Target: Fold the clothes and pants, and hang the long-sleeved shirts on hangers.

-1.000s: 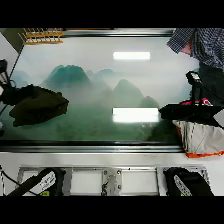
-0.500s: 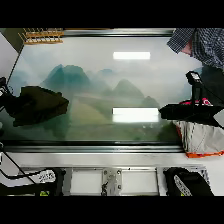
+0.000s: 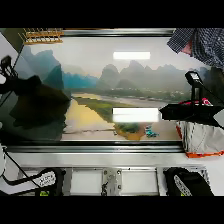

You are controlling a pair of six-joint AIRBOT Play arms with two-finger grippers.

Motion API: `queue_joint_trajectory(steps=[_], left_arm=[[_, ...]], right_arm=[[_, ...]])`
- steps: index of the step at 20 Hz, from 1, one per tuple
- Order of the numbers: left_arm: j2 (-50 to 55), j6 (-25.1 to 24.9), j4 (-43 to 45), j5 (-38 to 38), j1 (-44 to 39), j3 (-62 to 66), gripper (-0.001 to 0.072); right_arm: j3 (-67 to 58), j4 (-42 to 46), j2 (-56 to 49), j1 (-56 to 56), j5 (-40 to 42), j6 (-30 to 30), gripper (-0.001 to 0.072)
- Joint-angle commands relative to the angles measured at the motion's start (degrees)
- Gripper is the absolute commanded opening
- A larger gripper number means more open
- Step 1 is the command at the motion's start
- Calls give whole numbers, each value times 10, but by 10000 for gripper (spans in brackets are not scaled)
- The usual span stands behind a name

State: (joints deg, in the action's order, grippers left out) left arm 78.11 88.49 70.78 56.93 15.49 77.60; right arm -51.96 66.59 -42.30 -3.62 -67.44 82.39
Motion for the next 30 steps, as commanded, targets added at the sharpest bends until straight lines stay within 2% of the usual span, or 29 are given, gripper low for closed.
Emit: queue_joint_trajectory(steps=[1, 5, 8, 11, 15, 19, 20, 22, 23, 26, 28, 30], left_arm=[[-66, -17, -69, -6, -110, 101, 25], [-105, -17, -68, -48, -280, 242, 24], [-104, -17, -41, -72, -378, 330, 24], [-103, -3, 26, -36, -430, 362, 25], [-97, 27, 61, 26, -441, 254, 24], [-53, 42, 56, 26, -441, 48, 25], [-35, 48, 55, 22, -441, 6, 24], [-1, 62, 56, 26, -441, -56, 24], [10, 62, 56, 28, -439, -74, 25], [13, 62, 57, 29, -421, -106, 24], [0, 62, 58, 30, -405, -117, 24], [-12, 61, 57, 31, -387, -118, 24]], right_arm=[[0, 2, 0, 0, 0, -13, 38], [0, -52, 0, 0, 11, -6, 38], [-17, -5, 5, 20, 27, -15, 37], [-49, 59, 16, 75, 56, 18, 36], [-52, 63, 26, 147, 74, 49, 37], [-51, 56, 18, 150, 73, 48, 48], [-51, 54, 13, 150, 68, 48, 97], [-50, 44, -5, 150, 44, 48, 641], [-50, 31, -16, 150, 25, 48, 663], [-11, -44, -50, 134, -4, 49, 647], [48, -88, -69, 91, 13, 58, 567], [116, -129, -92, 21, 71, 79, 567]])
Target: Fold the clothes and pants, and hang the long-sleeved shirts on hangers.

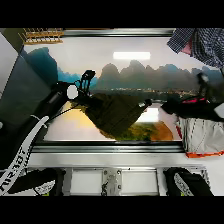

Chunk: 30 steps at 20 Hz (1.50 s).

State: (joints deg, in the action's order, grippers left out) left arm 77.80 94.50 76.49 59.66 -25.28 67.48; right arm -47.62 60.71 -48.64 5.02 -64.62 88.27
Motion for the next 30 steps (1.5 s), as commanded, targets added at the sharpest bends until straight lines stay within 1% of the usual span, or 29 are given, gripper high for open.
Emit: queue_joint_trajectory(steps=[1, 4, 6, 7, 10, 13, 16, 17, 18, 19, 20, 22, 25, 27, 30], left_arm=[[-16, 1, 0, 3, 29, -17, 24], [-26, 1, 0, 3, 47, -17, 25], [-26, 1, 2, 5, 50, -17, 25], [-26, 1, 0, 3, 49, -17, 24], [-26, 1, 1, 3, 49, -17, 25], [-26, 0, 1, 3, 49, -17, 25], [-26, 0, 5, 3, 49, -17, 24], [-27, 0, 5, 4, 49, -16, 25], [-29, 0, 5, 4, 51, -16, 25], [-36, 0, 5, 8, 58, -8, 25], [-47, 0, 5, 16, 69, 8, 25], [-90, 0, 3, 23, 100, 60, 24], [-165, 0, -25, 23, 127, 160, 24], [-217, 0, -64, 22, 128, 219, 24], [-290, 0, -87, 23, 94, 275, 25]], right_arm=[[104, -103, -46, -110, 86, 20, 568], [133, -200, -127, -247, 214, 9, 568], [120, -276, -191, -318, 289, -24, 568], [106, -314, -224, -343, 311, -48, 568], [47, -376, -315, -383, 313, -103, 568], [-4, -379, -376, -410, 308, -105, 568], [-38, -378, -406, -430, 286, -105, 562], [-43, -378, -408, -432, 282, -110, 414], [-48, -374, -404, -430, 275, -144, 142], [-53, -370, -394, -423, 260, -191, 35], [-60, -351, -376, -409, 244, -206, 35], [-90, -264, -315, -369, 206, -203, 34], [-176, -116, -196, -300, 128, -144, 34], [-241, -75, -118, -267, 90, -118, 34], [-307, -73, -16, -250, 88, -111, 34]])
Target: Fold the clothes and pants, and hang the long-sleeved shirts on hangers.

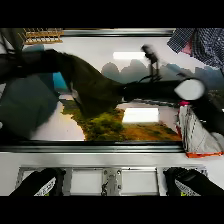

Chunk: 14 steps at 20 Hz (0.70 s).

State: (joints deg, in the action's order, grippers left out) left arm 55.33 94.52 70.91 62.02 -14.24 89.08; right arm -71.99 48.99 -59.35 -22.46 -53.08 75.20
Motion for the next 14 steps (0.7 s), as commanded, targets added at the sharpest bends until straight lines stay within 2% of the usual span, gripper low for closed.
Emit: queue_joint_trajectory(steps=[1, 4, 8, 11, 14], left_arm=[[-89, 0, -31, -1, -34, 69, 24], [-160, 7, -31, -18, -89, 57, 25], [-242, 61, -30, -78, -138, -21, 24], [-270, 103, -29, -113, -144, -94, 24], [-240, 121, -29, -111, -134, -162, 24]], right_arm=[[-76, 47, 121, 24, -27, 31, 34], [-82, 70, 191, 24, -29, 90, 34], [-82, 128, 239, 24, -30, 170, 34], [-82, 158, 238, 24, -42, 243, 34], [-81, 193, 195, 24, -92, 311, 34]])
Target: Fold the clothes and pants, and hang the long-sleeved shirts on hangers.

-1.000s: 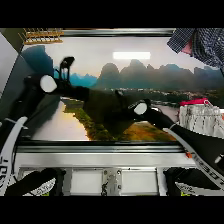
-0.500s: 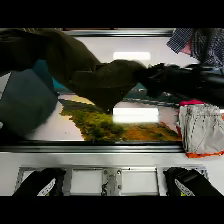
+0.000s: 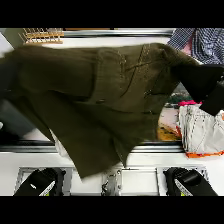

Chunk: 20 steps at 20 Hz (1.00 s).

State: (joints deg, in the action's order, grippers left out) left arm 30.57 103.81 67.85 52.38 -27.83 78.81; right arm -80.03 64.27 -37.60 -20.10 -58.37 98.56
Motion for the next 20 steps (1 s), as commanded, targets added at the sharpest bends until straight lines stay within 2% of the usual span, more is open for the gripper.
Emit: queue_joint_trajectory(steps=[1, 3, 5, 7, 9, 10, 11, 12, 14, 16, 18, 20], left_arm=[[30, 28, 1, -13, 12, -80, 25], [101, 28, 0, -24, 48, -118, 24], [191, 27, -1, -45, 81, -131, 25], [305, 23, -8, -87, 107, -113, 25], [419, -4, -26, -106, 126, -49, 27], [477, -12, -36, -100, 139, 2, 256], [524, -12, -36, -85, 150, 52, 572], [564, -12, -36, -57, 165, 102, 678], [609, -12, -34, 7, 198, 175, 677], [619, -26, -33, 74, 237, 196, 677], [608, -73, -29, 133, 267, 157, 677], [582, -91, -30, 155, 280, 65, 677]], right_arm=[[-1, 45, -47, 0, -63, 80, 34], [1, 63, -116, 0, -113, 79, 34], [1, 102, -194, 0, -124, 62, 35], [1, 161, -283, 5, -64, 60, 36], [0, 176, -356, 29, 56, 60, 70], [-2, 167, -383, 50, 113, 60, 240], [-6, 147, -405, 74, 161, 61, 495], [-11, 115, -418, 98, 185, 60, 567], [-12, 81, -414, 147, 207, 60, 567], [-12, 81, -392, 188, 172, 49, 567], [-7, 82, -361, 205, 99, -39, 566], [17, 85, -326, 201, 36, -98, 566]])
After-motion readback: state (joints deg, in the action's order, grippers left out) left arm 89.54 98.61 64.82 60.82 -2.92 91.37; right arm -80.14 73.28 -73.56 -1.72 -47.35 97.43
